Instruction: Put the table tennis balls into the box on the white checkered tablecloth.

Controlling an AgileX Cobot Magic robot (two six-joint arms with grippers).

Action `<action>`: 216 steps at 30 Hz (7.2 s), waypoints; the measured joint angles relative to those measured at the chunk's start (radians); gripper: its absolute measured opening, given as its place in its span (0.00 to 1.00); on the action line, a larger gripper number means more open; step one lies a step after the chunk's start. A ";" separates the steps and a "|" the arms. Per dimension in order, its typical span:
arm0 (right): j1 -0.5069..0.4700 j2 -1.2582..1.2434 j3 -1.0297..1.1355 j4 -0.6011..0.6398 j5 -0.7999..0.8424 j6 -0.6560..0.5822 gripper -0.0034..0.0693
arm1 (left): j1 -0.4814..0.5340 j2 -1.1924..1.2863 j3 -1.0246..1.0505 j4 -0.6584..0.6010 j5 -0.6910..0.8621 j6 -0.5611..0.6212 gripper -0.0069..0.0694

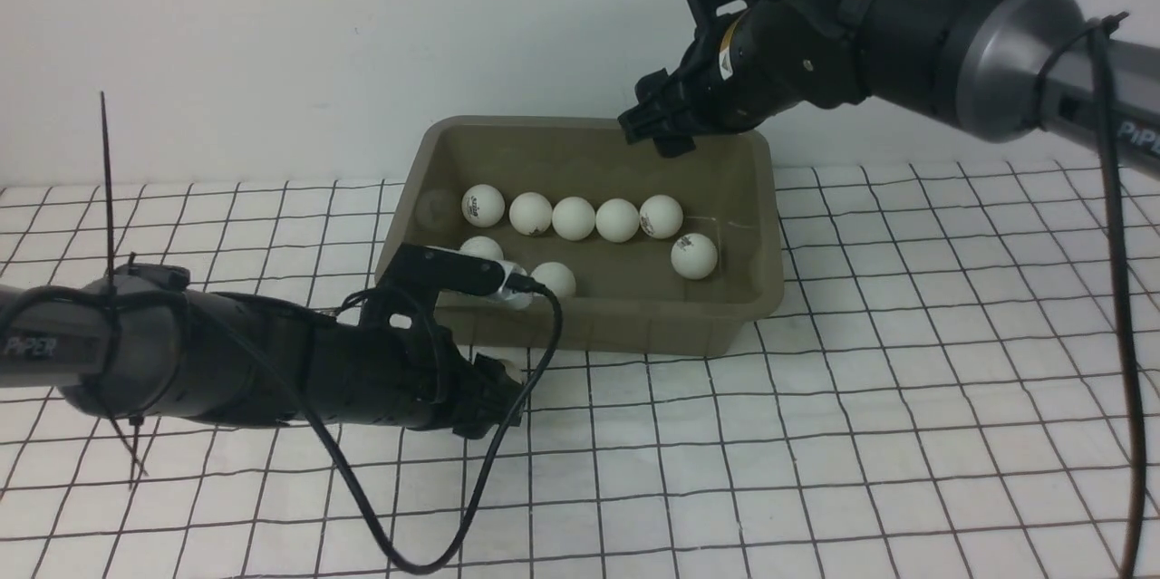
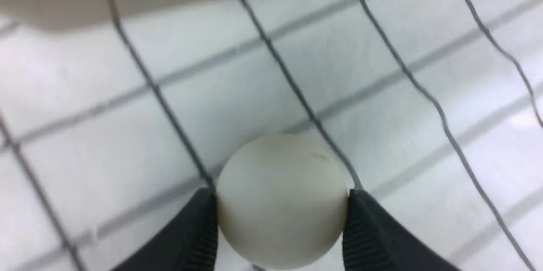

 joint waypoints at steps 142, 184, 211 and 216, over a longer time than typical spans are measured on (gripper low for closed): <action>0.000 -1.849 1.245 -0.416 0.392 0.293 0.02 | 0.379 -1.755 0.743 -0.010 -0.337 0.213 0.09; 0.000 -1.849 1.245 -0.416 0.399 0.293 0.02 | 0.379 -1.803 0.679 1.635 0.082 -1.542 0.09; 0.000 -1.849 1.245 -0.416 0.399 0.293 0.02 | 0.379 -1.803 0.774 1.595 0.085 -1.632 0.09; 0.000 -1.849 1.245 -0.416 0.399 0.293 0.02 | 0.379 -1.803 0.774 1.595 0.085 -1.638 0.09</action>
